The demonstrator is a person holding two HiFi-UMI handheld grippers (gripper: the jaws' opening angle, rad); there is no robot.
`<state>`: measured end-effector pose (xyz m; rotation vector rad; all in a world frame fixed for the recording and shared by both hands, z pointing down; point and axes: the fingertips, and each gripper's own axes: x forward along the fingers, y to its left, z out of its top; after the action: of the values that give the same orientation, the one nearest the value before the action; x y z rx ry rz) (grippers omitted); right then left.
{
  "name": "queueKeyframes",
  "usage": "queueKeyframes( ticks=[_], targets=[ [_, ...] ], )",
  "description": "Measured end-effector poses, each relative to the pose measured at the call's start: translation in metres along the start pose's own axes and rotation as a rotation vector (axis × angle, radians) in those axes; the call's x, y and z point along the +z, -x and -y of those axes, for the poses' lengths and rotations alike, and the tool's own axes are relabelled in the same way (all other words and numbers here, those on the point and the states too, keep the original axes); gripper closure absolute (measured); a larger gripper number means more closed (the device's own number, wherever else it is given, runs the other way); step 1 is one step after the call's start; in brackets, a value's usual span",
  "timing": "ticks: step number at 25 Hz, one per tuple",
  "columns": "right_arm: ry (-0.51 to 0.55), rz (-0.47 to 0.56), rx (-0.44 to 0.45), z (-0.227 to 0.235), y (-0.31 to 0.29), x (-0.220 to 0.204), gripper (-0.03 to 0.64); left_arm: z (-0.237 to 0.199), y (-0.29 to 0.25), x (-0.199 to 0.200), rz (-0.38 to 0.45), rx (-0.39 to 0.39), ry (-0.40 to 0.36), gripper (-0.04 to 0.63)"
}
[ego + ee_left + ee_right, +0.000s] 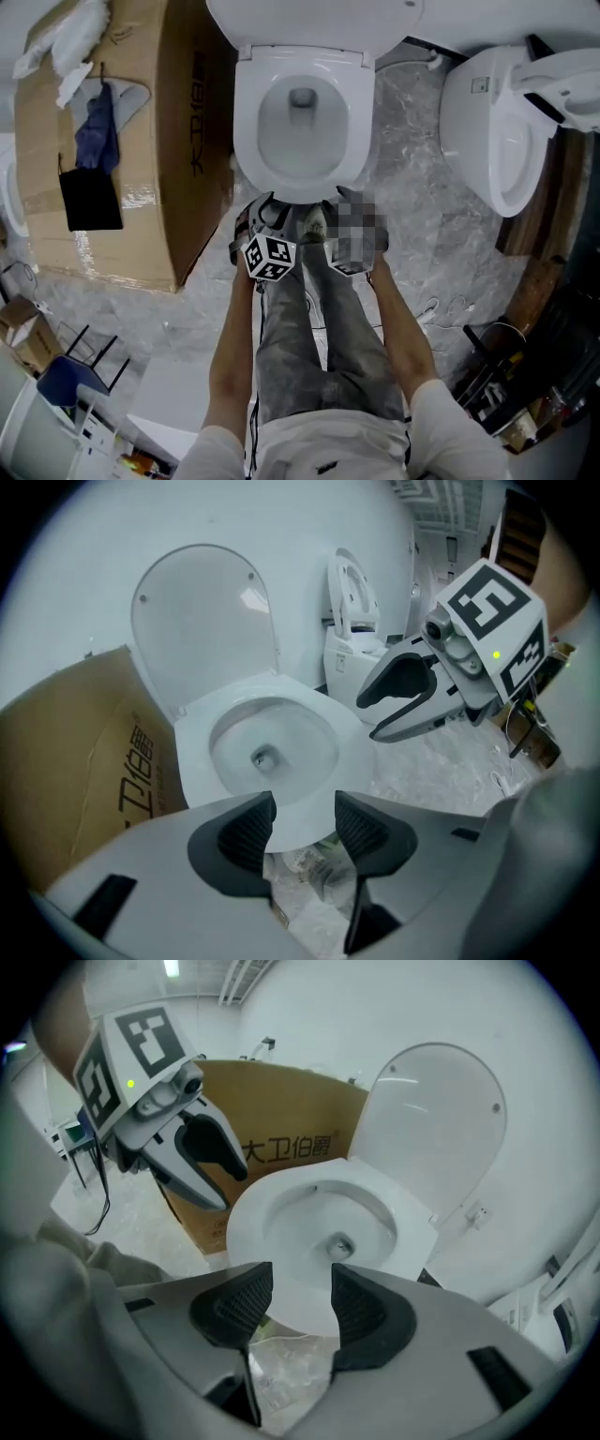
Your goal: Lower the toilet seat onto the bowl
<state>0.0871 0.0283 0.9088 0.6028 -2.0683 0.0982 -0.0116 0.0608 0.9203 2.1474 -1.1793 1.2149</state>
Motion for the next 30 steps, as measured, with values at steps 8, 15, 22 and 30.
queueKeyframes(
  ticks=[8, 15, 22, 30],
  targets=[
    [-0.106, 0.122, -0.088, 0.032, 0.072, 0.066, 0.419, -0.026, 0.074, 0.061, 0.131, 0.095, 0.075, 0.387],
    [-0.190, 0.261, -0.139, 0.057, 0.149, 0.128, 0.419, -0.040, 0.147, 0.123, 0.273, 0.164, 0.144, 0.407],
    [-0.230, 0.344, -0.229, 0.080, 0.222, 0.168, 0.431, -0.040, 0.218, 0.173, 0.371, 0.199, 0.167, 0.414],
    [-0.286, 0.389, -0.257, 0.085, 0.293, 0.204, 0.433, -0.042, 0.292, 0.216, 0.451, 0.236, 0.153, 0.422]
  ],
)
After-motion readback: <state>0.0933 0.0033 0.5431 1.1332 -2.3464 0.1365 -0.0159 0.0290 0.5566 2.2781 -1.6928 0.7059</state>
